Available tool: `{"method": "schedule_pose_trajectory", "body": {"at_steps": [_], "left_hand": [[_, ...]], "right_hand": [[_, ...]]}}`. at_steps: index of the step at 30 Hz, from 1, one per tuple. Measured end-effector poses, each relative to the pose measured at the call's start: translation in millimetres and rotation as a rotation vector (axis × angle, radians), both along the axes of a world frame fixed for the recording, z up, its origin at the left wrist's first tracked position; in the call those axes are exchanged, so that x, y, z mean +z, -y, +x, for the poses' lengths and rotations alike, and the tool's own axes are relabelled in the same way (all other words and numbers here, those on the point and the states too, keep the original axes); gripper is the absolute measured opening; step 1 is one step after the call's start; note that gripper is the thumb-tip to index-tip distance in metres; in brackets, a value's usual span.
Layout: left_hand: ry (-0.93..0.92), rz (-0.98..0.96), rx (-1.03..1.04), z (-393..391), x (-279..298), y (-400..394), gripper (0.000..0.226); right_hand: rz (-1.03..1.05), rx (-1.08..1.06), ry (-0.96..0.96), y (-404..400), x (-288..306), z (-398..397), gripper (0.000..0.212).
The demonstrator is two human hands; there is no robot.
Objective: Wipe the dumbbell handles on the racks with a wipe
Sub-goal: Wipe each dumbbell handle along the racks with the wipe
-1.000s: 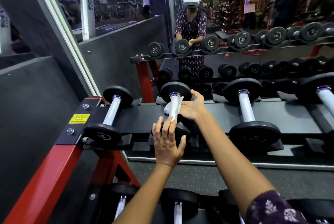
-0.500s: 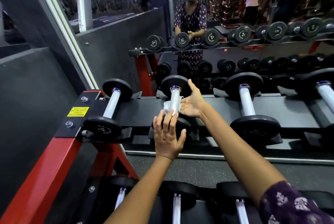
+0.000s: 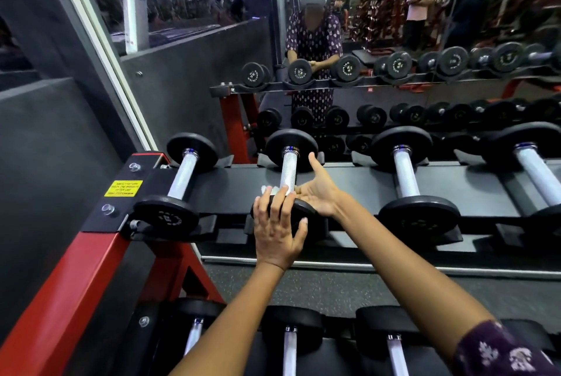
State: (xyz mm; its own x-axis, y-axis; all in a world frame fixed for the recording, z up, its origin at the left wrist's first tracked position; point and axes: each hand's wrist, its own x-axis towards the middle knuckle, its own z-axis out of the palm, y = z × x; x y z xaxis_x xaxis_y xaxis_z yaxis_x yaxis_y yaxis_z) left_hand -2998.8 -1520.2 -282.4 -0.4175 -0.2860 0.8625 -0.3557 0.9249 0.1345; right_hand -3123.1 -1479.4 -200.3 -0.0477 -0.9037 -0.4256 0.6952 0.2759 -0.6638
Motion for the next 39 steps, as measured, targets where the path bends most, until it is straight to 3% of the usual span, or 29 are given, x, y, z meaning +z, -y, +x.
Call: {"method": "schedule_pose_trajectory", "body": {"at_steps": [4, 7, 9, 13, 17, 20, 23, 25, 28, 31, 35, 39], "left_hand": [[0.004, 0.008, -0.008, 1, 1, -3, 0.054], [0.001, -0.001, -0.002, 1, 0, 1, 0.053], [-0.010, -0.010, 0.002, -1, 0, 2, 0.052], [-0.040, -0.011, 0.006, -2, -3, 2, 0.052], [-0.045, -0.029, 0.011, -4, -3, 3, 0.051], [-0.050, -0.018, 0.009, -3, -2, 0, 0.050], [-0.045, -0.013, 0.009, -1, -1, -1, 0.050], [-0.040, -0.002, 0.007, -1, -1, -1, 0.050], [-0.040, 0.005, 0.009, -1, -1, -3, 0.050], [-0.036, 0.016, 0.002, 0, 0, -4, 0.050], [-0.026, 0.054, 0.002, 3, 1, -1, 0.049], [-0.012, 0.035, -0.005, 2, 2, -6, 0.051]], "right_hand": [[0.105, 0.005, -0.215, -5, 4, -12, 0.078], [0.121, 0.018, -0.617, -4, 8, -9, 0.021], [0.111, -0.065, -0.906, -5, 6, -2, 0.011], [0.053, -0.286, -1.091, -8, -9, 6, 0.012], [-0.034, -0.510, -1.424, 12, -4, 5, 0.016], [-0.024, -0.614, -1.510, 35, 10, -5, 0.014], [-0.016, -0.525, -1.657, 44, 10, -3, 0.005], [-0.002, -0.404, -1.742, 38, 7, 1, 0.012], [-0.057, -0.285, -1.732, 30, 13, -1, 0.012], [-0.049, -0.367, -1.720, 39, 28, -11, 0.016], [-0.024, -0.324, -1.770, 42, 26, -8, 0.018], [-0.089, -0.128, -1.793, 17, 14, 5, 0.015]]}}
